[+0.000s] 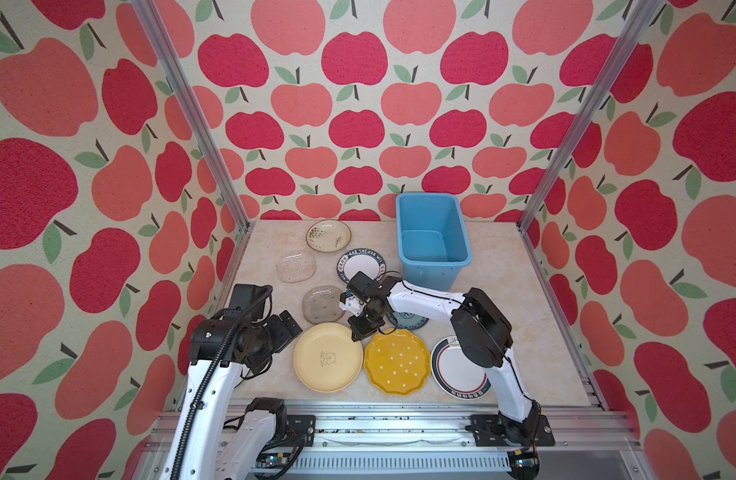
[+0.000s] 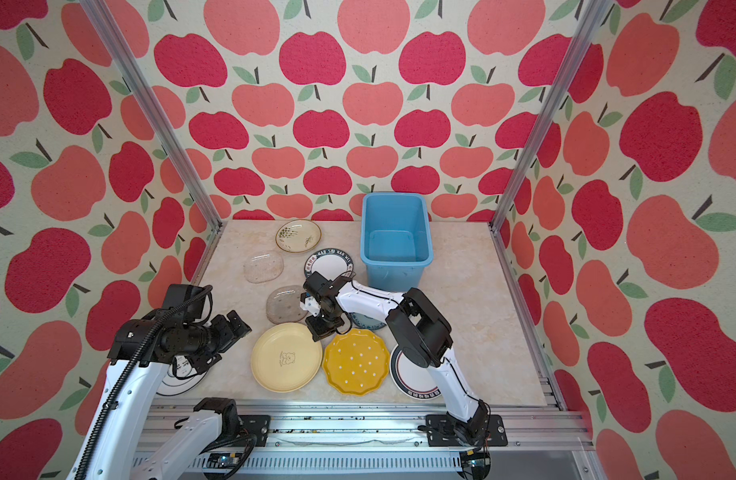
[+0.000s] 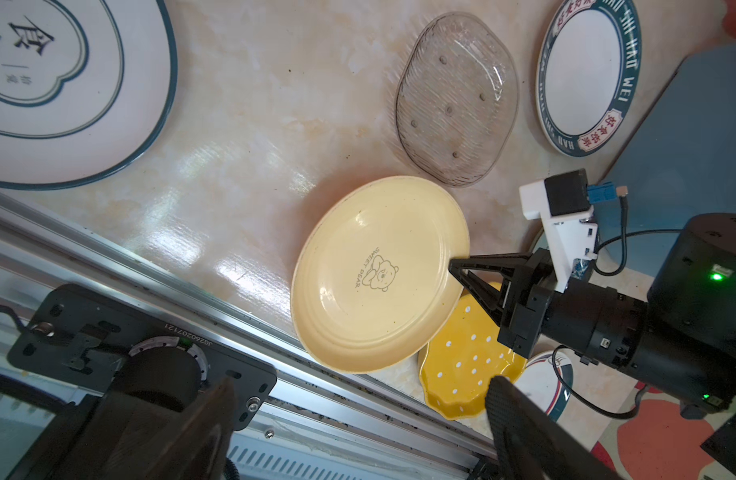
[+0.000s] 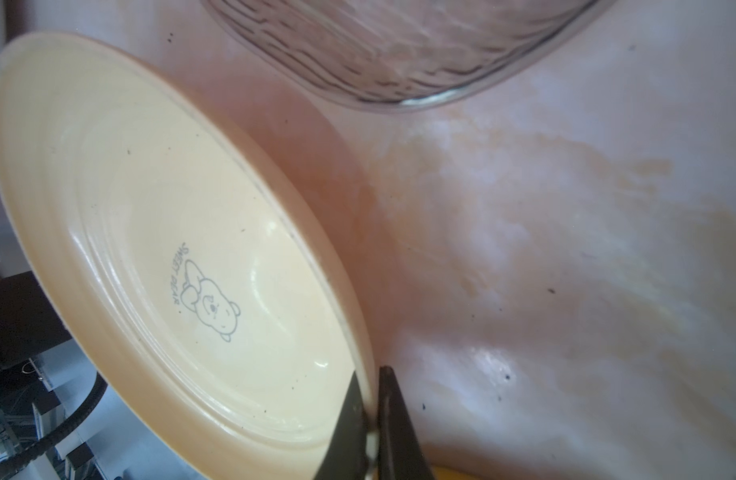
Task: Place the plates into the plastic bin on the countertop
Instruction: 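Grasp the cream bear plate rim with the right gripper and lift it, then carry the cream plate with the right gripper over the blue bin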
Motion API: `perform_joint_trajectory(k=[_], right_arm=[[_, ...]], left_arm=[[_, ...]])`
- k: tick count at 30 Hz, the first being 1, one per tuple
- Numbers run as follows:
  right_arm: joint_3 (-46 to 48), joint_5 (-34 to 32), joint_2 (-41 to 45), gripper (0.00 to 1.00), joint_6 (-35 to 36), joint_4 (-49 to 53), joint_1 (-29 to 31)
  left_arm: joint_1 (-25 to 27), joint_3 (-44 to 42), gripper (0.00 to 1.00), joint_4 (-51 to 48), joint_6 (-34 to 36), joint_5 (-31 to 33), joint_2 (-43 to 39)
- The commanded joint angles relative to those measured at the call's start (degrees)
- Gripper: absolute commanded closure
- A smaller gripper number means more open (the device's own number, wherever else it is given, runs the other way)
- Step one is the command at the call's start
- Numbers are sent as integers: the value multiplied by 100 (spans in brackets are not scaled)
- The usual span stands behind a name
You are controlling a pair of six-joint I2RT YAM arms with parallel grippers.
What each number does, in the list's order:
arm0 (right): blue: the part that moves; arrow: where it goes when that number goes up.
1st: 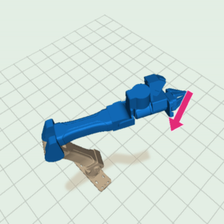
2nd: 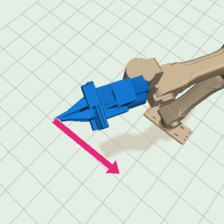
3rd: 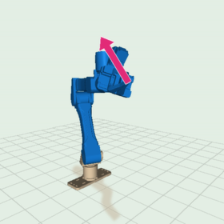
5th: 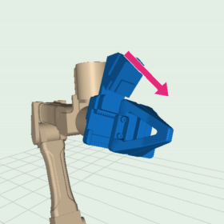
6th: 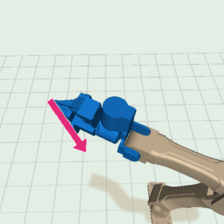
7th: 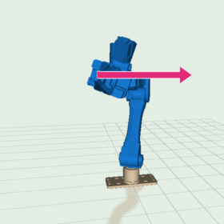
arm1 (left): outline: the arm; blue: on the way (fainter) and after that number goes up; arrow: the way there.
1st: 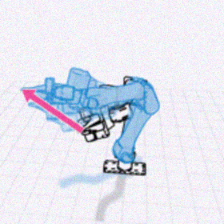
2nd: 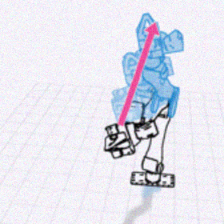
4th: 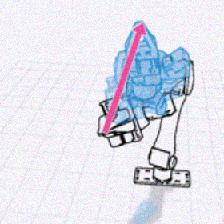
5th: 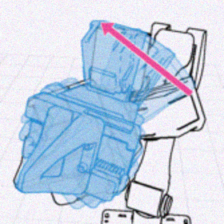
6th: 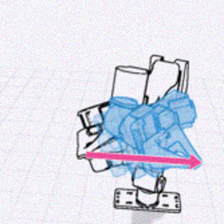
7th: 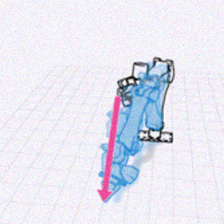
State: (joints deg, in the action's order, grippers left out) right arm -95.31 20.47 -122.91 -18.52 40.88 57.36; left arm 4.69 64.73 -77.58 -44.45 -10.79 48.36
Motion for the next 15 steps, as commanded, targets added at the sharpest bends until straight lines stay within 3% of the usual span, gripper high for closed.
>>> perform_joint_trajectory(k=[1, 4, 7, 12, 15], right_arm=[[-153, 136, 765, 100, -261, 162, -53], [-252, 109, 1195, 100, -512, 391, -192], [-390, -1, 1651, 100, -826, 681, -472], [-447, -9, 2404, 100, -1458, 791, -1286], [-421, 57, 2756, 100, -1949, 685, -1966]], left_arm=[[24, 444, 4, -15, -47, -275, -89], [85, 769, 8, 643, -139, -1093, -138], [340, 1161, 8, 1198, -308, -1332, -80], [1181, 2017, 10, 1632, -285, -925, 524], [2027, 2594, 10, 1684, -46, -186, 1152]])
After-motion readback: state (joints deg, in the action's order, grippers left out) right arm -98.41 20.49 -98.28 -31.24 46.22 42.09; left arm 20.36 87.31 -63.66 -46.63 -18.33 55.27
